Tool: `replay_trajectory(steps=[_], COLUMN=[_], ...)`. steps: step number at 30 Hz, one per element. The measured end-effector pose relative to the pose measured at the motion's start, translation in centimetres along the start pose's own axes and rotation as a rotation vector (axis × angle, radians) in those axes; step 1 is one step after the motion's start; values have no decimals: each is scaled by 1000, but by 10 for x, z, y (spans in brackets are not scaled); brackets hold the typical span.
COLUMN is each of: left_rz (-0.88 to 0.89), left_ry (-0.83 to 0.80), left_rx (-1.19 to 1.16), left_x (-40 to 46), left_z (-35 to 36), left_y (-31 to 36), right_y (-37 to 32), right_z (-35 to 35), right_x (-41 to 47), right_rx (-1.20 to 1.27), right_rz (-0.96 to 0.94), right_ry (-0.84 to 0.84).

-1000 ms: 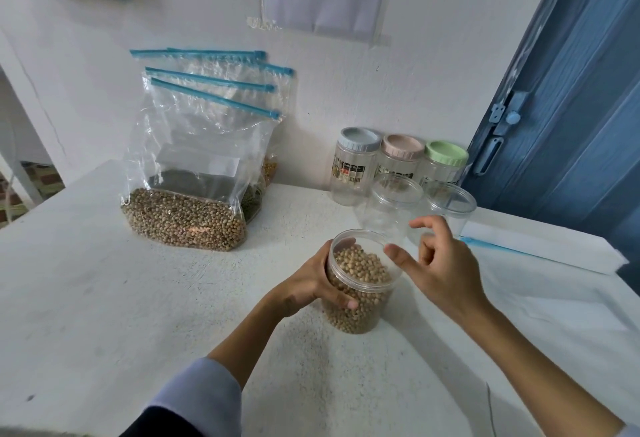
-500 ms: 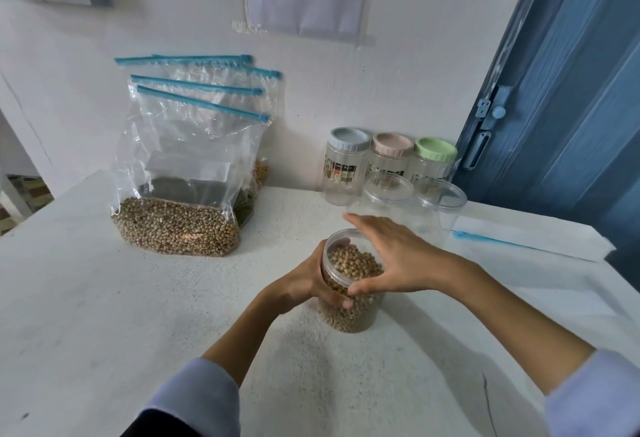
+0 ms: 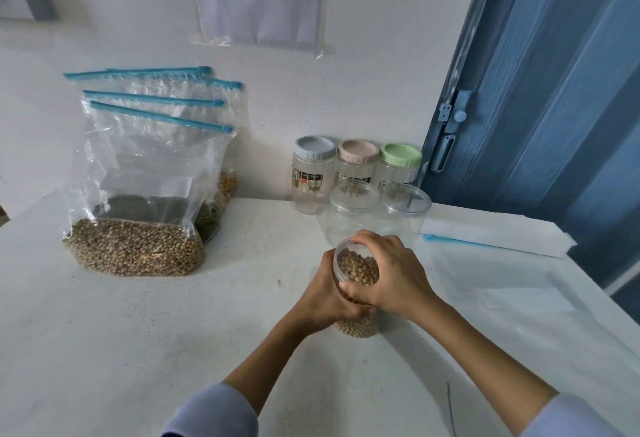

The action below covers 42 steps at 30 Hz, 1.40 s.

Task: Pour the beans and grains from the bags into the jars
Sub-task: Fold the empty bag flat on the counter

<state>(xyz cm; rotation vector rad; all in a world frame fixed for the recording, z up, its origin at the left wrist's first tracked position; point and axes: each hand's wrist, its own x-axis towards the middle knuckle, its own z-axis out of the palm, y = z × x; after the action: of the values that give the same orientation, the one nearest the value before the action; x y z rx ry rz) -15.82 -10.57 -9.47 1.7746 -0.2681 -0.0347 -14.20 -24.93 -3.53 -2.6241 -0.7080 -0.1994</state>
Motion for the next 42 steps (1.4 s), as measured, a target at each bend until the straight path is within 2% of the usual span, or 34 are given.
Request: replay_trajectory(steps=[8,12,17,19,21,25,30,34,39,42], left_rz=[8,-46,-183,-247,-276,-340,-328,-302,-226,-112], left_ry=[38,100,-39,-105,-87,52,223,318,345,315], left_rx=[13,-10,226,262,281,283,258,214,128,192], left_x=[51,69,85,82,77,69,57,43,22,4], left_z=[59,79,62,45,28,-6,-46,-81,-119,-132], left_y=[4,7,1,-1,-1,1,-1,-7,-24,-26], right_y=[60,79,81,72,62,43,20,-26,-97,-130], right_z=[-22,-34,-54,-61,-63,-49,-18,1,38,58], right_x=[1,6,25,39,57,96,130,125,109,115], right_rx=[-111,-137,-198,-185,-180,-233,-354,-372,-314,-275], right_rz=[99,154,126,78,24,-7,19,-32,-177,-61], right_ry=[5,-61,-165,-189,-167,-186,-354,-289,-177,-107])
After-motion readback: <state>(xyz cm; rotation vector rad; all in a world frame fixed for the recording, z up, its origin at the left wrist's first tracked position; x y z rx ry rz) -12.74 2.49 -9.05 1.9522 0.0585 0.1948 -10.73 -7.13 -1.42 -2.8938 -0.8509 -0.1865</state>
